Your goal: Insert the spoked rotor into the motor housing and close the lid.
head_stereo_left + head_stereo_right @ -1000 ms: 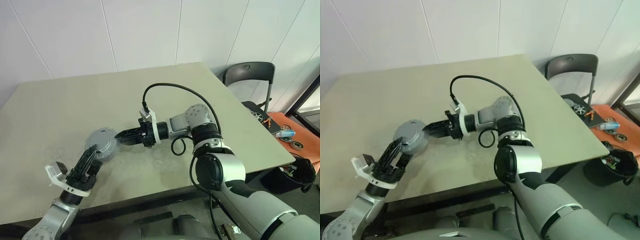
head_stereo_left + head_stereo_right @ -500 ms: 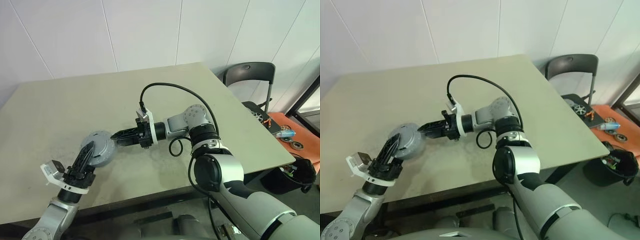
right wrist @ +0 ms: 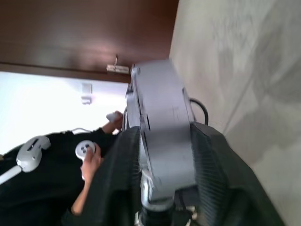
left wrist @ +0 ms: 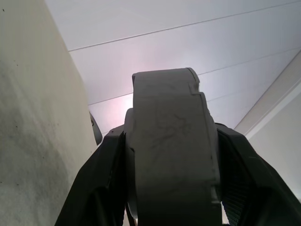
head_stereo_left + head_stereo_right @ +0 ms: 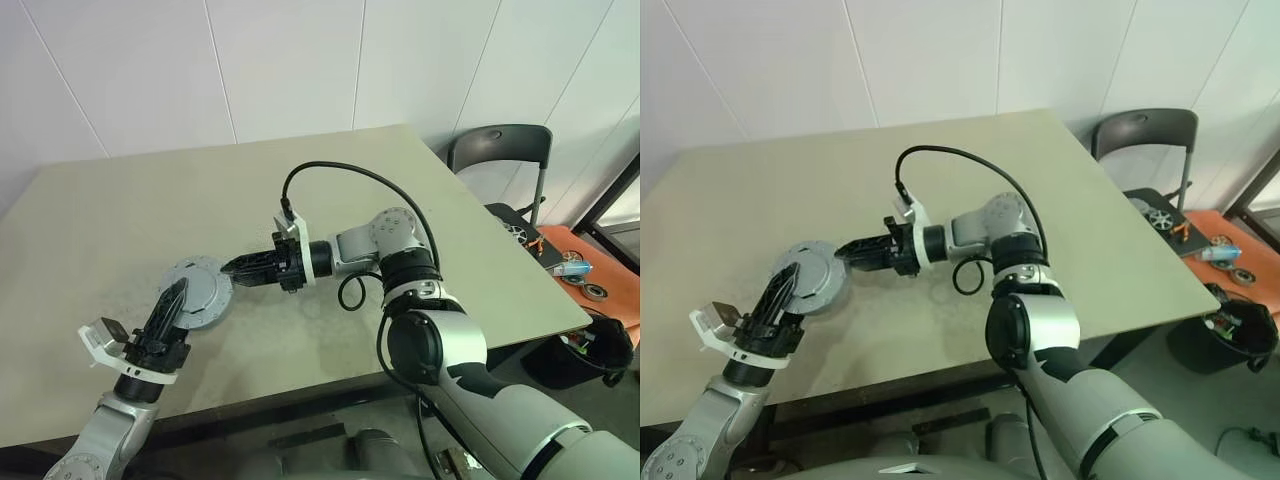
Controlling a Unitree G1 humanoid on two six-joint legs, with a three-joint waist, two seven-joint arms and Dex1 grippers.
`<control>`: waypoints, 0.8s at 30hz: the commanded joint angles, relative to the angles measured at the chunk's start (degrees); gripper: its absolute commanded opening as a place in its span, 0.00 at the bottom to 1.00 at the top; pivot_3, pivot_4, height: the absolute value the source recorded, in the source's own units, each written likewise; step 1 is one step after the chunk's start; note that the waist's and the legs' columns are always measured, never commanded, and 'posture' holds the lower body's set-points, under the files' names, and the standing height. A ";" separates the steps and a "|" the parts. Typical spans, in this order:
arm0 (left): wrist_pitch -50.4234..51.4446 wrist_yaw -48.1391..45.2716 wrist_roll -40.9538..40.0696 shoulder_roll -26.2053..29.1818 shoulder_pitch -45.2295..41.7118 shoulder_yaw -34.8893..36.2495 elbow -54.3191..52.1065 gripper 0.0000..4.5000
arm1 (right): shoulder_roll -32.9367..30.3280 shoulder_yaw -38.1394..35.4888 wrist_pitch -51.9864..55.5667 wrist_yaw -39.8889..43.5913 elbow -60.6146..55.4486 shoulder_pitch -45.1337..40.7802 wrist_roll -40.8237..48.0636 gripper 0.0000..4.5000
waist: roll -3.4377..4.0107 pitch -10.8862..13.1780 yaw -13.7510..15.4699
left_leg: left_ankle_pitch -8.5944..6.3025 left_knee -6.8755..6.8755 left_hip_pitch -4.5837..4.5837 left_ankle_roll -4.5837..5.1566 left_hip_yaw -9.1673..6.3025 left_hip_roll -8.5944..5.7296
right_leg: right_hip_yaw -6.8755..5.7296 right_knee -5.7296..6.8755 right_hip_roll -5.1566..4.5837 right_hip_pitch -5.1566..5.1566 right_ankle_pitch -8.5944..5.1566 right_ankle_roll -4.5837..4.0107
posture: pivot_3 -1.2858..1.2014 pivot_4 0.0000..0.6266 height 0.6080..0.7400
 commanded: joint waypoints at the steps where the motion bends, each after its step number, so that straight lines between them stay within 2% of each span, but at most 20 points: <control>1: -0.81 -0.16 -2.01 0.67 0.00 0.17 -3.32 0.48 | 2.27 -0.95 0.68 0.78 -3.05 0.23 2.58 0.65 | 0.00 0.00 -0.04 | 0.00 0.00 0.00 0.00 0.00 0.00 | 0.00 0.00 0.00 0.00 0.00 0.00 | 0.52 0.00 1.00; 5: -2.34 0.95 -2.56 0.10 0.50 0.88 -4.12 0.48 | 0.99 0.47 -2.21 -1.57 -1.48 0.86 -0.18 0.96 | 0.00 0.00 -0.01 | 0.00 0.00 0.01 0.00 -0.01 0.01 | 0.00 0.01 0.01 0.00 -0.01 -0.01 | 0.52 0.00 1.00; 6: -3.22 1.49 -2.48 -0.21 0.61 1.34 -4.36 0.48 | 0.21 1.78 -4.05 -1.91 -1.33 1.06 -1.50 1.00 | -0.01 -0.01 -0.01 | 0.00 0.01 0.01 0.00 0.00 0.01 | 0.00 0.01 0.01 0.00 -0.01 -0.01 | 0.52 0.00 1.00; 10: -11.13 6.45 -0.25 -2.36 -1.60 5.02 -3.43 0.48 | -4.22 14.79 -11.58 4.68 -6.77 2.56 -6.46 1.00 | -0.02 0.00 0.02 | 0.00 0.01 0.01 0.00 0.01 0.00 | 0.01 0.00 0.00 0.00 0.00 0.00 | 0.52 0.00 1.00; 12: -15.54 9.68 -0.43 -3.16 -4.33 7.38 -2.11 0.48 | -8.45 29.62 -24.21 13.14 -14.90 6.11 -13.52 1.00 | -0.03 -0.01 0.17 | 0.00 0.03 -0.01 0.00 -0.01 0.01 | -0.01 0.01 0.00 0.00 0.00 0.00 | 0.52 0.00 1.00; 14: -19.11 13.33 -0.31 -3.27 -7.47 9.14 -0.69 0.48 | -11.59 38.05 -33.41 20.30 -20.30 8.89 -17.25 1.00 | -0.09 -0.05 0.25 | 0.00 0.06 -0.01 -0.01 -0.02 0.00 | -0.03 0.01 -0.02 0.02 0.06 0.14 | 0.52 0.00 1.00; 18: -24.35 21.26 2.20 -2.72 -13.98 10.62 1.81 0.48 | -15.69 45.46 -47.98 27.91 -24.99 11.17 -22.90 1.00 | -0.19 -0.06 0.19 | 0.01 0.05 0.01 -0.02 0.00 -0.02 | -0.01 -0.03 -0.03 0.04 0.13 0.25 | 0.52 0.00 1.00; 21: -27.53 28.12 5.00 -2.52 -17.99 11.04 4.28 0.48 | -17.34 47.96 -58.65 31.91 -27.25 12.87 -26.03 1.00 | -0.33 -0.07 0.36 | 0.01 0.04 0.02 -0.03 -0.01 -0.02 | -0.01 -0.03 -0.03 0.04 0.16 0.26 | 0.52 0.00 1.00; 24: -30.09 33.92 8.66 -2.56 -20.65 11.38 6.80 0.48 | -18.82 49.42 -64.49 35.28 -29.09 14.34 -27.75 1.00 | -0.48 -0.09 0.91 | 0.01 0.04 0.02 -0.03 -0.01 -0.02 | 0.00 -0.04 -0.03 0.04 0.28 0.09 | 0.52 0.00 1.00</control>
